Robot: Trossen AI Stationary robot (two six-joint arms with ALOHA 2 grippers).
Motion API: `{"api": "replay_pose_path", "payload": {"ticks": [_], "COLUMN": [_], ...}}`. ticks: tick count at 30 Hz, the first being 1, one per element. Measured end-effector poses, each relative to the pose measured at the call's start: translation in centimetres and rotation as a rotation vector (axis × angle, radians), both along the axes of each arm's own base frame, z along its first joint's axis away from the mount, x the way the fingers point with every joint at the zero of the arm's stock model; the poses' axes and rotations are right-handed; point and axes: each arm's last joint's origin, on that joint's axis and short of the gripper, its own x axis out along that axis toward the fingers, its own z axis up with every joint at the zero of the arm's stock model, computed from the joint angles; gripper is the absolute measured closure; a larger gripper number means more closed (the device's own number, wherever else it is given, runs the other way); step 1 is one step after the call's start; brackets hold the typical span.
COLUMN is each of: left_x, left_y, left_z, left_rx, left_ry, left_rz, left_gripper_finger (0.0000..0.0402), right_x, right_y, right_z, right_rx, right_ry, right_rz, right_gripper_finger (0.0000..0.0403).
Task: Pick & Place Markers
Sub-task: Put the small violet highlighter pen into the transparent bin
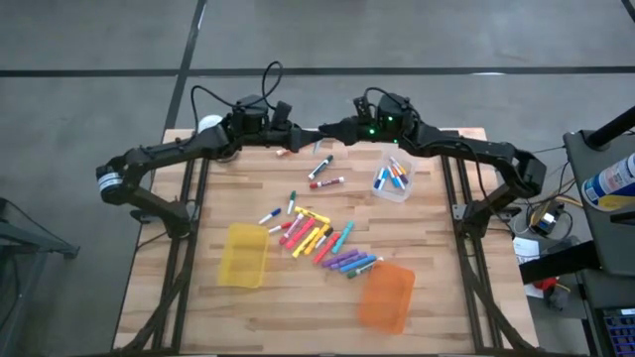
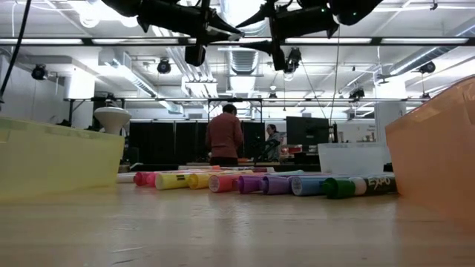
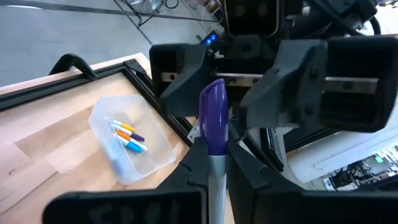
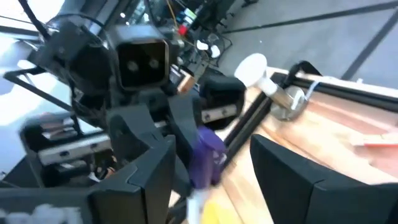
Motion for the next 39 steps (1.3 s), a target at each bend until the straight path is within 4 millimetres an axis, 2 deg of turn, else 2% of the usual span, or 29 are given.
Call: {"api": "replay_pose_path", "payload": {"ticks": [3,9,18,28,33,39], "left_x": [0.0,0.0,-0.1,-0.2,-0.6,-1.0], "left_y": [0.0,0.0,0.1,0.3,0.5,0.3], "left_z": [0.0,0.1,0.0,-0.4,-1.6,-2.9], "left_rx": [0.000,0.011,0.017,0.004,-0.034,-0.082], "left_ry": [0.001,-0.007,-0.005,0.032,0.147,0.268], "left_rz": [0.000,-0.006,0.004,0.025,0.027,0.018], "left_gripper_finger": [0.0376,0.0362,0.0343,0.0238,0.0219,0.0219], "right_x": [0.1,-0.1,-0.5,-1.7,-4.0,-8.5], "right_y": [0.0,0.1,0.1,0.0,-0.2,-0.3], "right_z": [0.3,0.7,1.1,0.5,-0.2,-1.2], "right_rx": [-0.013,-0.042,-0.044,-0.027,0.005,0.063], "right_ry": [-0.007,-0.012,-0.012,0.133,0.327,0.649], "right_rz": [0.002,0.017,0.027,0.026,-0.041,-0.136], "right_gripper_finger": [0.0245,0.0359,0.0359,0.0359,0.0359,0.0359]}}
